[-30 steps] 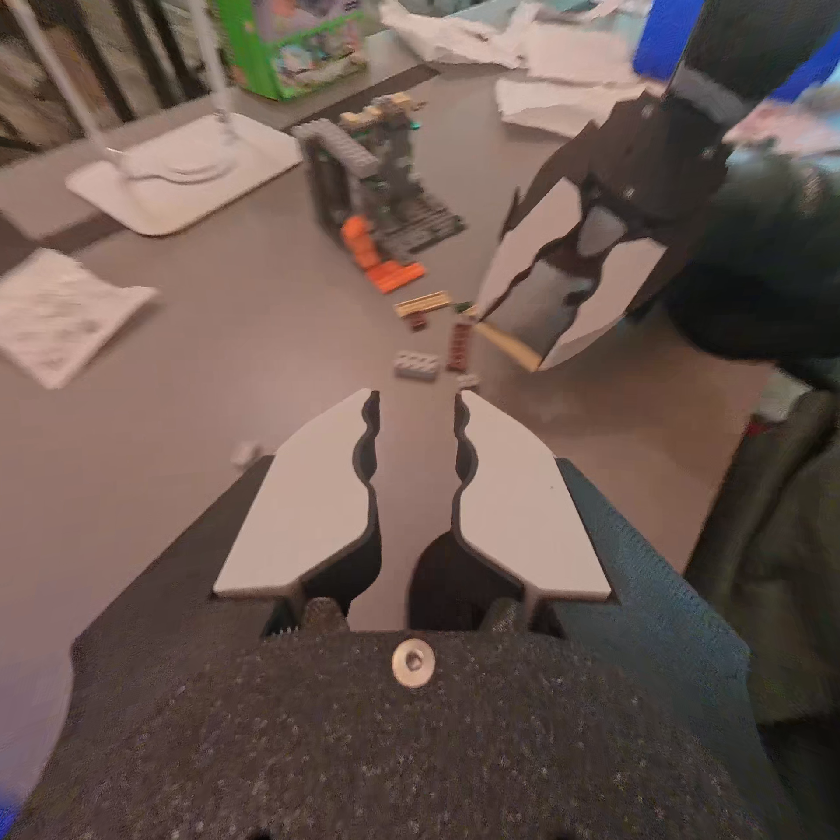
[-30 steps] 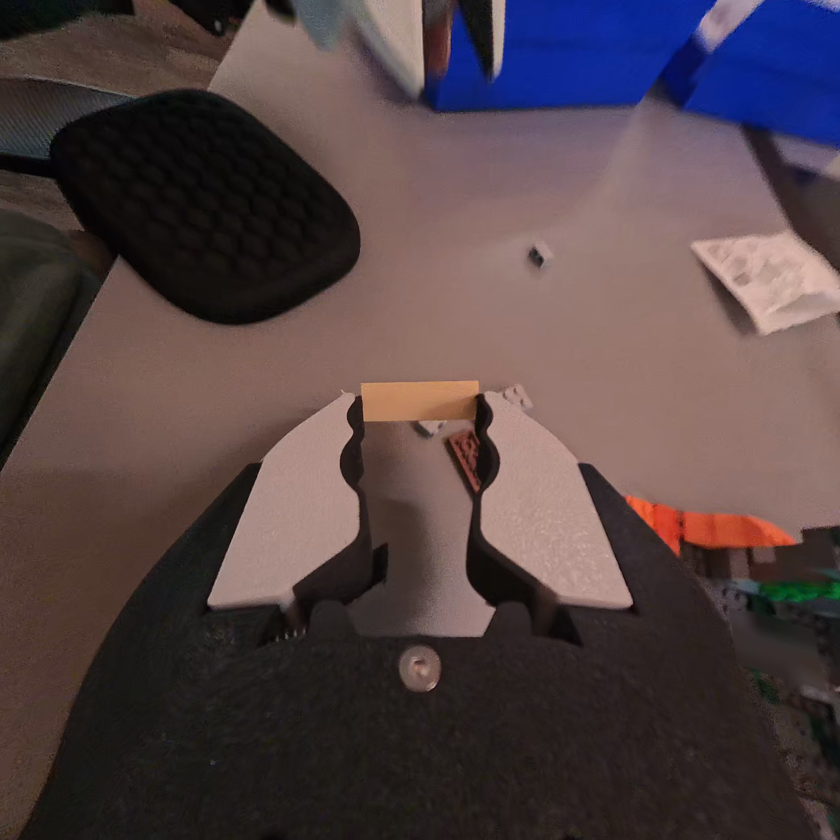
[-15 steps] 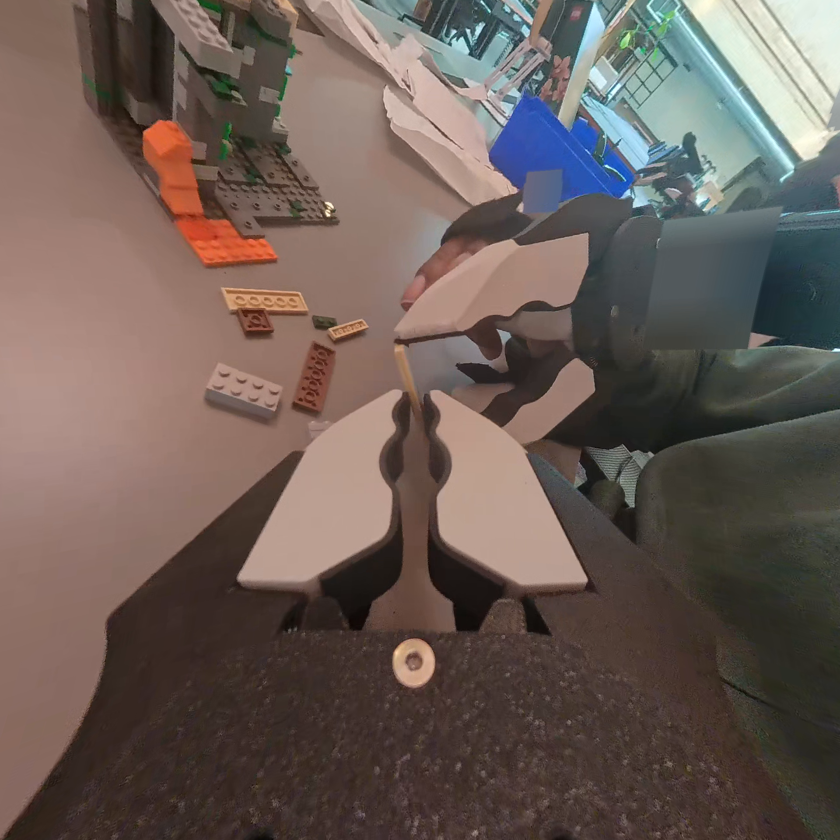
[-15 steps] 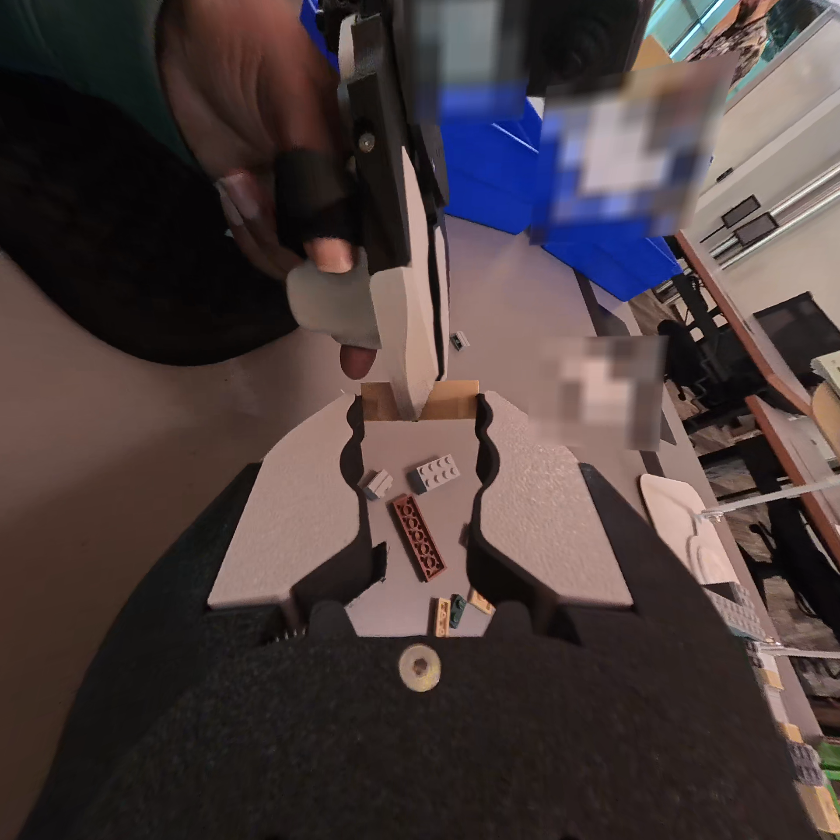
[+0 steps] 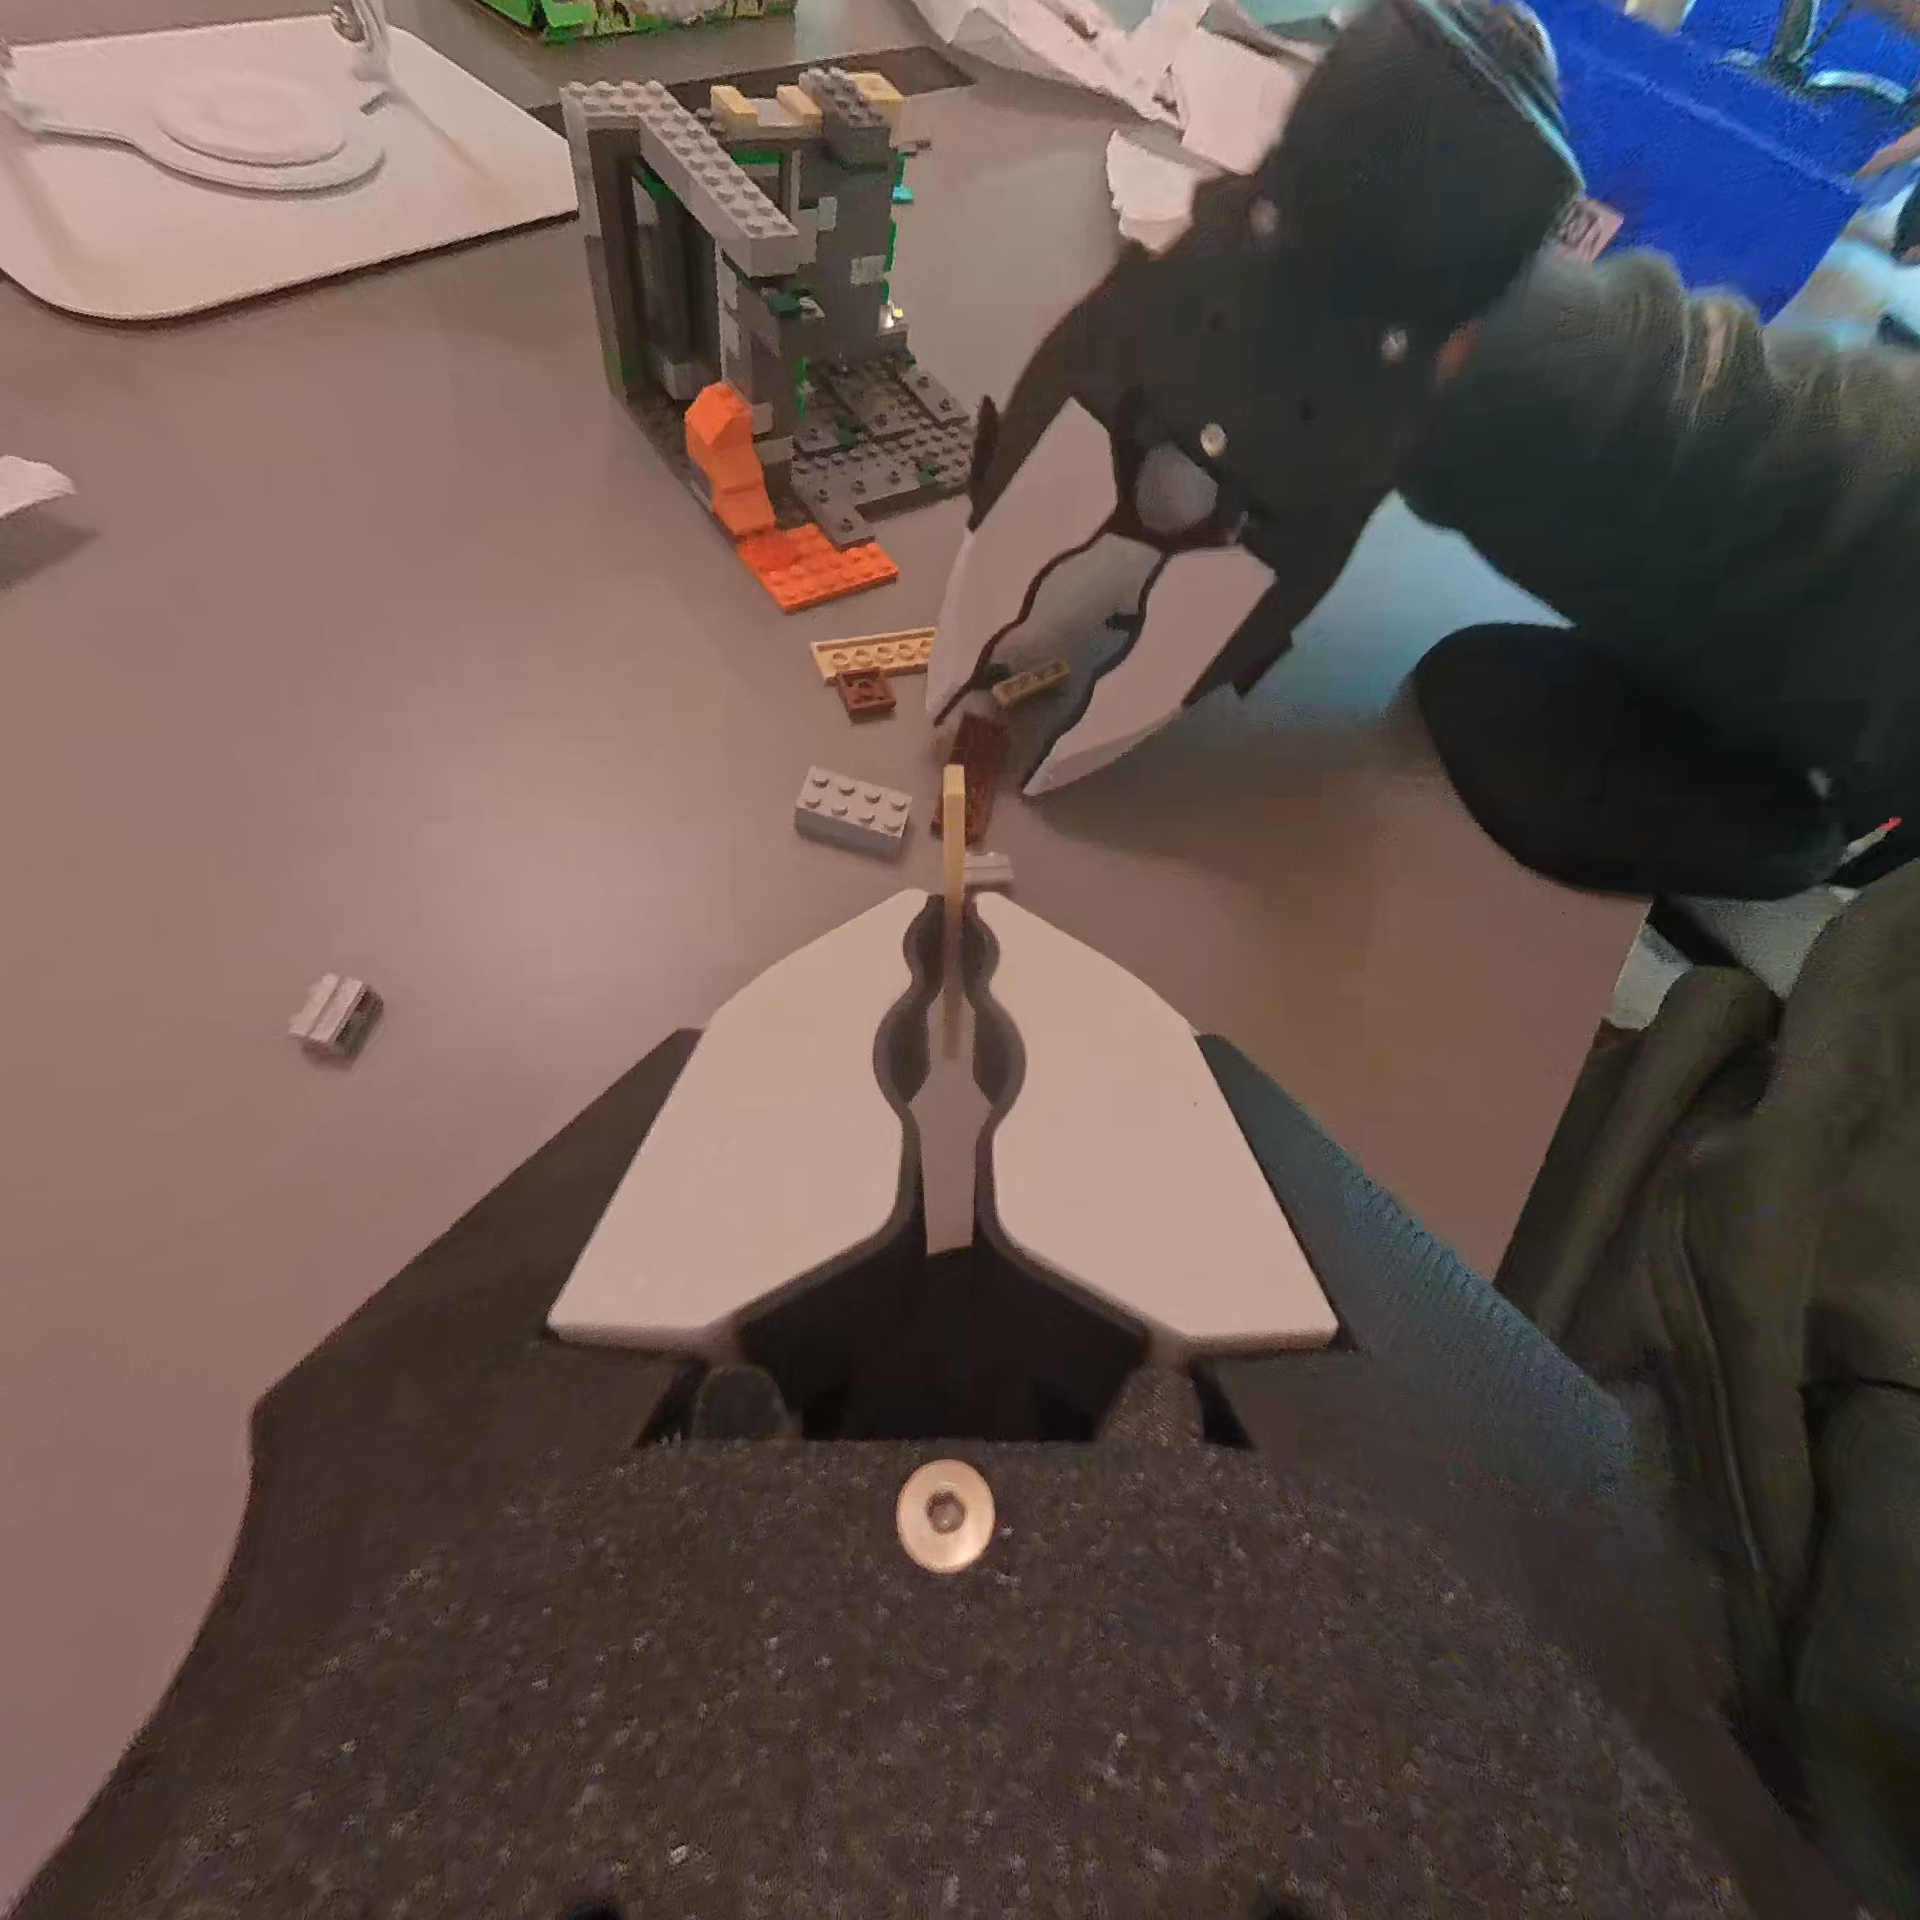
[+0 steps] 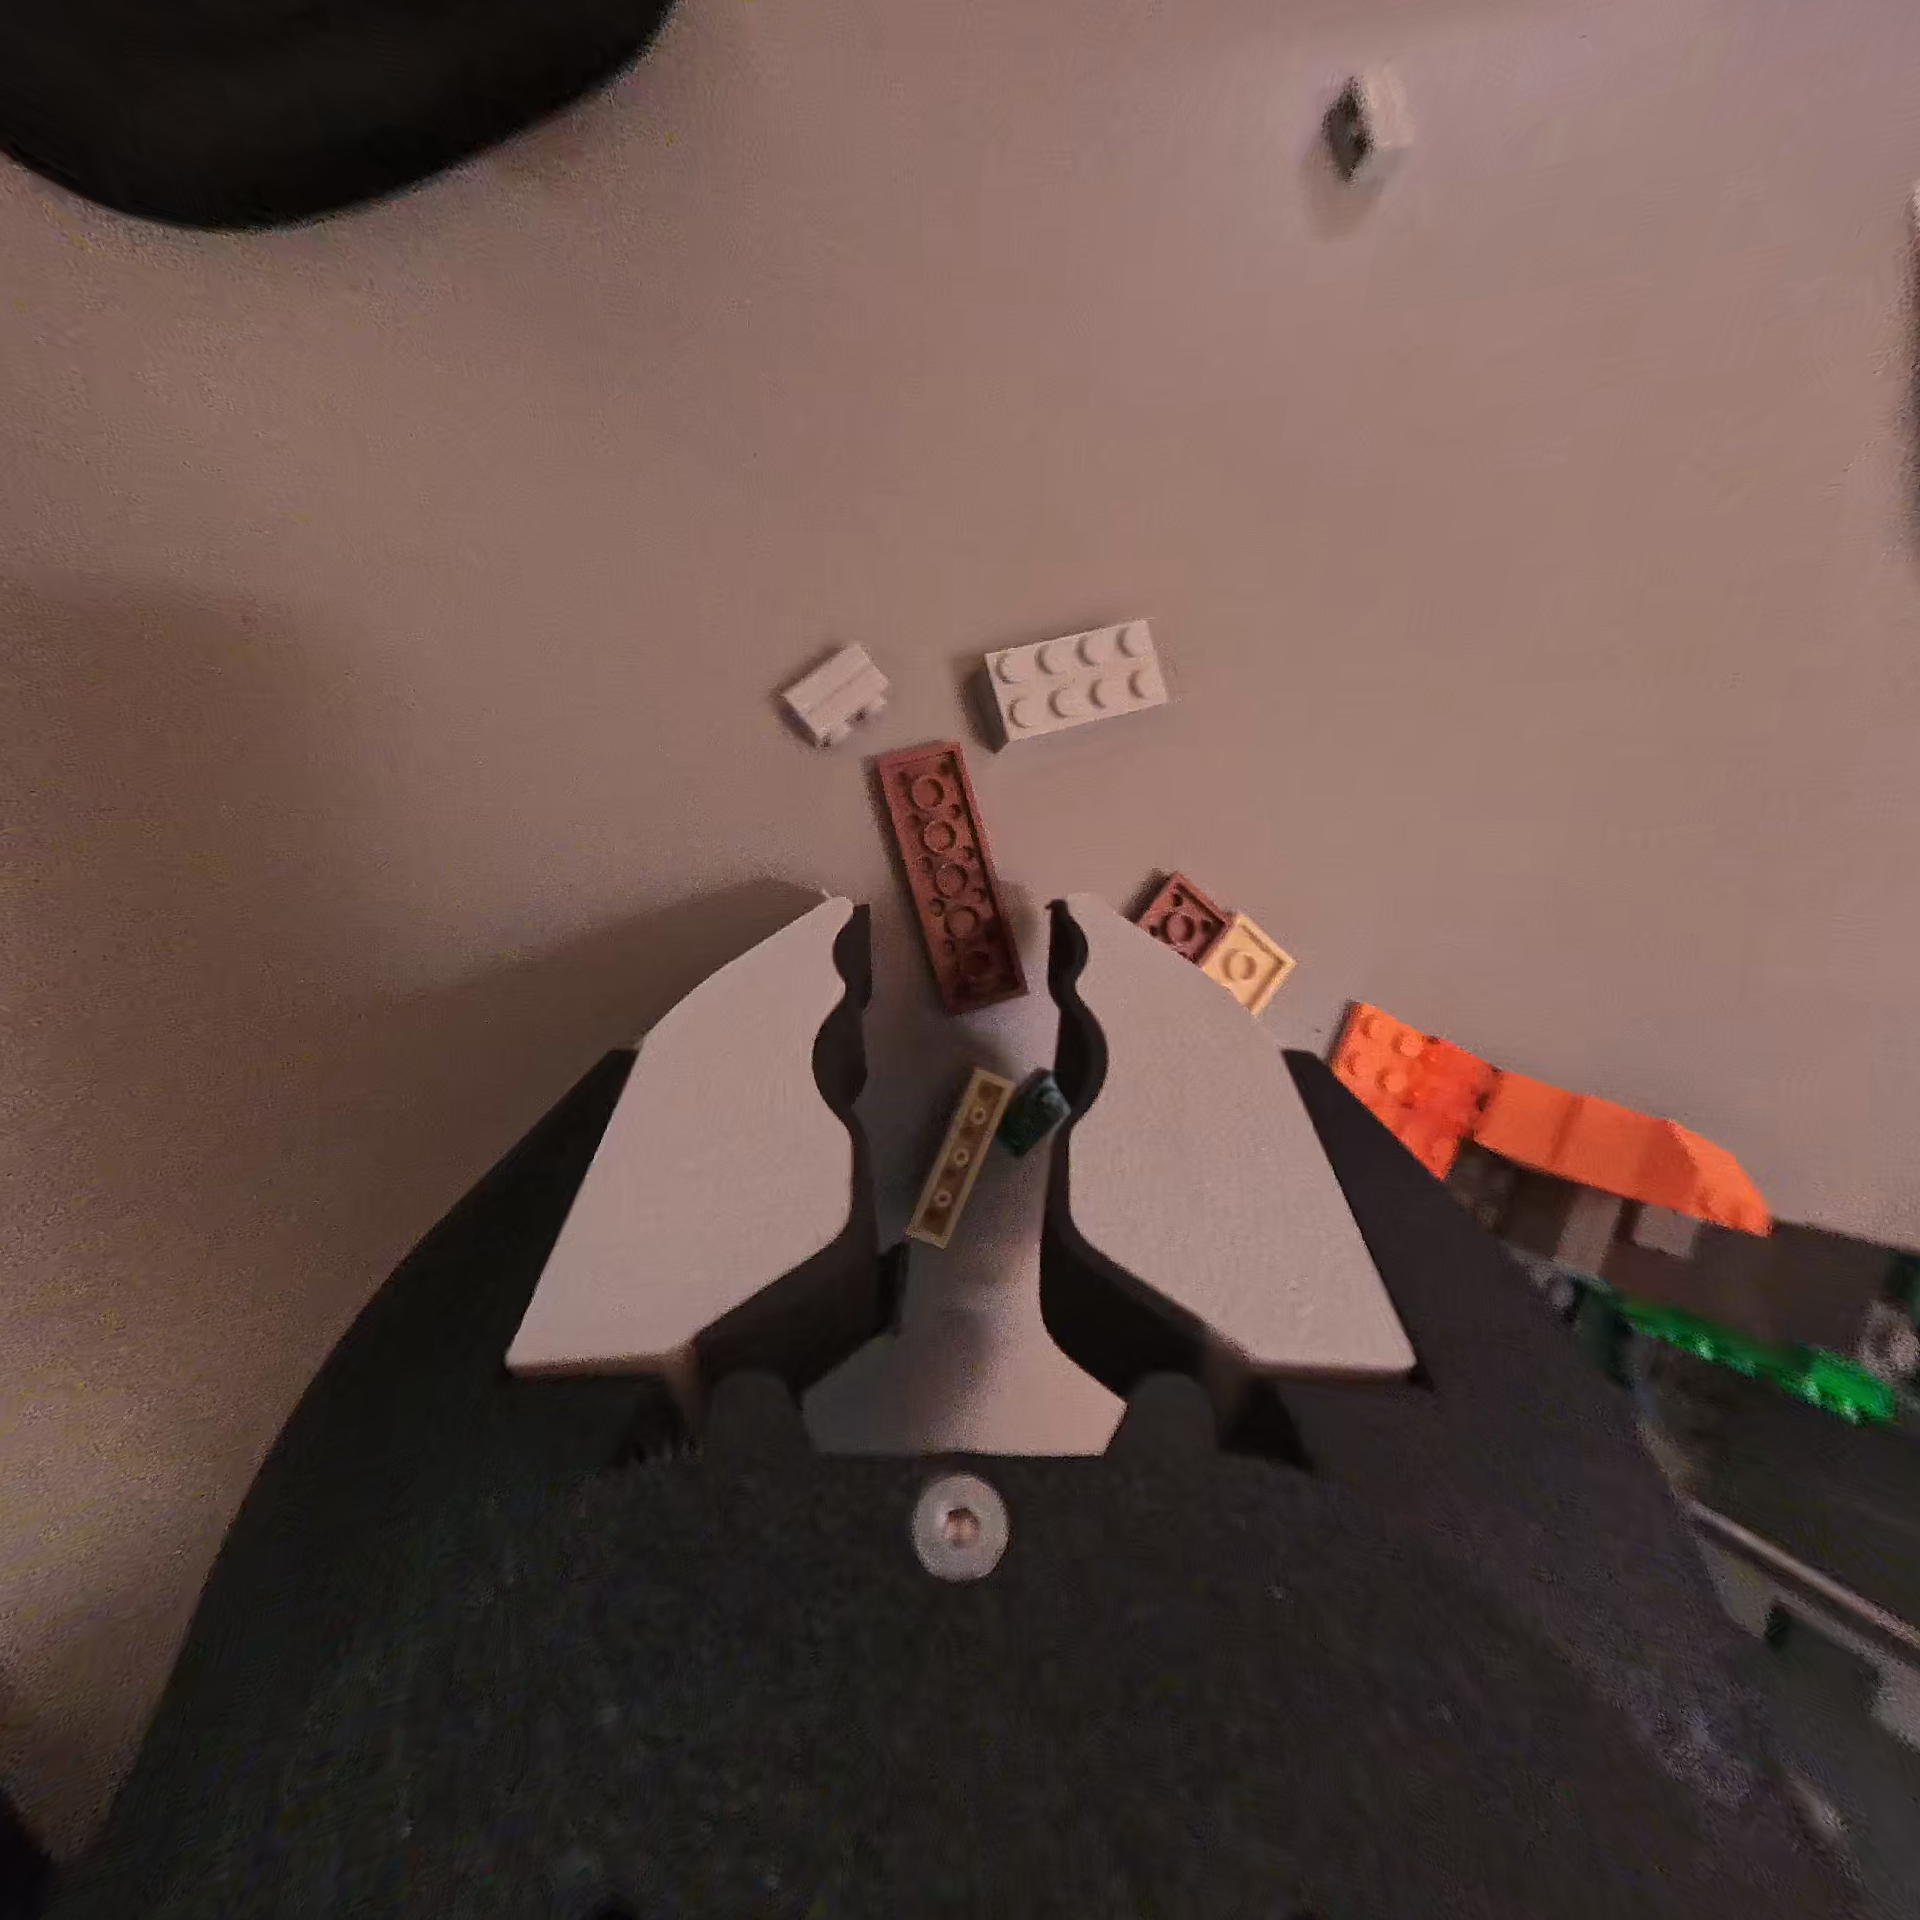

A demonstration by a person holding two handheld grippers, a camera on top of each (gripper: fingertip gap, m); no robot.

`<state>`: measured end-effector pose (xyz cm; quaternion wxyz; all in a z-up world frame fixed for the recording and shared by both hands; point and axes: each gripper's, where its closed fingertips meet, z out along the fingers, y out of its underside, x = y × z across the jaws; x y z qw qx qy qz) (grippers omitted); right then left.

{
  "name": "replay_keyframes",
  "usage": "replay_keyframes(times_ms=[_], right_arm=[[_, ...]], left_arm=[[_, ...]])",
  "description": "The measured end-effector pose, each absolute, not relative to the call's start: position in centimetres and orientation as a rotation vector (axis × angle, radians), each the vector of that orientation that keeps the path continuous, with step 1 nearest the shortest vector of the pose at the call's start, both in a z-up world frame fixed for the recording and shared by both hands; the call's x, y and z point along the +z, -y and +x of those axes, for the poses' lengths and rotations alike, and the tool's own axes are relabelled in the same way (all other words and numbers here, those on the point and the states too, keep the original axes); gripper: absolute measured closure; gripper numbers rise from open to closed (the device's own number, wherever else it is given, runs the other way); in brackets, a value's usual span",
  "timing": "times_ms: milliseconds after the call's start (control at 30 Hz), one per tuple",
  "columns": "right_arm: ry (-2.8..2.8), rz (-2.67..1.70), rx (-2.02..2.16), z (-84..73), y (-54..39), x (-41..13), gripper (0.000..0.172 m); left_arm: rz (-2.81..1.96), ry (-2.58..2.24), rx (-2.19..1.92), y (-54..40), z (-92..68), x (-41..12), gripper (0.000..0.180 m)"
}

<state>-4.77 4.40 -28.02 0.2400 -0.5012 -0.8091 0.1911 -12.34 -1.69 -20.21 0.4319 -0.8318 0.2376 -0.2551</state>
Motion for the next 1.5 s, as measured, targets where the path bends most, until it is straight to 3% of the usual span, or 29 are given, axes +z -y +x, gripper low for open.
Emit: replay_keyframes(times_ms=[100, 167, 500, 667, 767, 867, 1033, 1167, 1500], right_arm=[[2.369, -1.438, 0.574, -4.7, -4.2, -28.4, 0.142], [2.457, -1.489, 0.619, -4.5, -3.7, -28.5, 0.156], [2.344, -1.49, 0.689, -4.7, -2.6, -27.9, 0.156], [2.228, -1.468, 0.769, -4.4, -1.5, -26.5, 0.156], [2.19, -1.459, 0.791, -4.3, -1.1, -25.9, 0.156], [2.165, -1.469, 0.764, -4.2, -1.1, -25.7, 0.156], [2.125, -1.466, 0.775, -4.7, -0.7, -25.2, 0.156], [2.132, -1.458, 0.774, -5.0, -0.1, -25.2, 0.156], [2.108, -1.462, 0.79, -4.8, 0.6, -25.2, 0.156]], left_arm=[[-2.077, -0.618, -0.566, 2.2, -12.9, -20.4, 0.178], [-2.073, -0.622, -0.506, 2.3, -13.7, -20.2, 0.178], [-2.159, -0.385, 0.271, 3.2, -32.3, -15.4, 0.178], [-2.33, -0.247, 0.504, 4.9, -41.3, -16.9, 0.174], [-2.395, -0.234, 0.51, 5.2, -42.7, -18.6, 0.151], [-2.327, -0.239, 0.489, 4.5, -41.6, -18.0, 0.143], [-2.159, -0.379, 0.5, 3.5, -36.5, -15.4, 0.143], [-2.179, -0.357, 0.639, 3.2, -38.1, -15.7, 0.151], [-2.213, -0.318, 0.661, 3.8, -40.6, -16.8, 0.151]])
